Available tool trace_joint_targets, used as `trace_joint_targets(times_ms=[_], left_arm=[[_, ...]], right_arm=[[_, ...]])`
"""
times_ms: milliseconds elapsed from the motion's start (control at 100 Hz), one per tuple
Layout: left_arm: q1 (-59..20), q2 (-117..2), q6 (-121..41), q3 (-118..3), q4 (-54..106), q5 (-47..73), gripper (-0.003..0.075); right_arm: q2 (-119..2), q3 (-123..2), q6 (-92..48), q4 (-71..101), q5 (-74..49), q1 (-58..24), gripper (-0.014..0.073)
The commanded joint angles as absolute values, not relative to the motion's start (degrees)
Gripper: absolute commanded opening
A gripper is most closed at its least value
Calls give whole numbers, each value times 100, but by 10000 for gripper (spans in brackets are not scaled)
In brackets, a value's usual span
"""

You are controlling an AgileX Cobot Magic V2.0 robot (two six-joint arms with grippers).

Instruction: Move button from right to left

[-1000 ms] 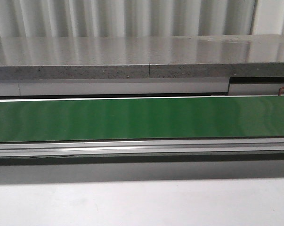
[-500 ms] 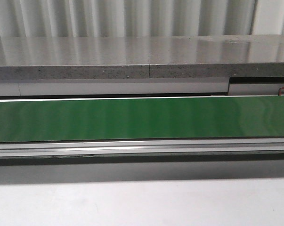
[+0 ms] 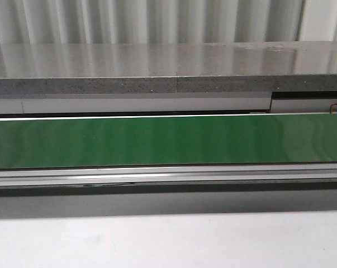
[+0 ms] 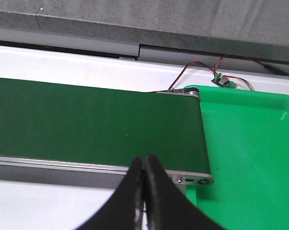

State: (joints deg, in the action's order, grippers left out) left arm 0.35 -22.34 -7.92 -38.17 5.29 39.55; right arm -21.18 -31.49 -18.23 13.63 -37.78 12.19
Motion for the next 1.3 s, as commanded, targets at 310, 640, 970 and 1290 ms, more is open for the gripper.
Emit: trace_joint_targets(times_ms=[310, 640, 970, 1290], left_arm=[[-43, -1802, -639, -2752, 381, 1634, -20], [-43, -278, 801, -1029, -873, 640, -20], [-43, 219, 801, 103, -577, -188, -20], [-43, 219, 801, 133, -432, -229, -20]], right_arm=[[-2156, -3301, -1869, 1421, -3383, 1213, -67], [-2156, -3301, -1869, 1421, -3383, 1213, -67], [-2156, -3301, -1869, 1421, -3383, 1213, -67], [-2156, -3301, -1869, 1421, -3382, 1213, -67]])
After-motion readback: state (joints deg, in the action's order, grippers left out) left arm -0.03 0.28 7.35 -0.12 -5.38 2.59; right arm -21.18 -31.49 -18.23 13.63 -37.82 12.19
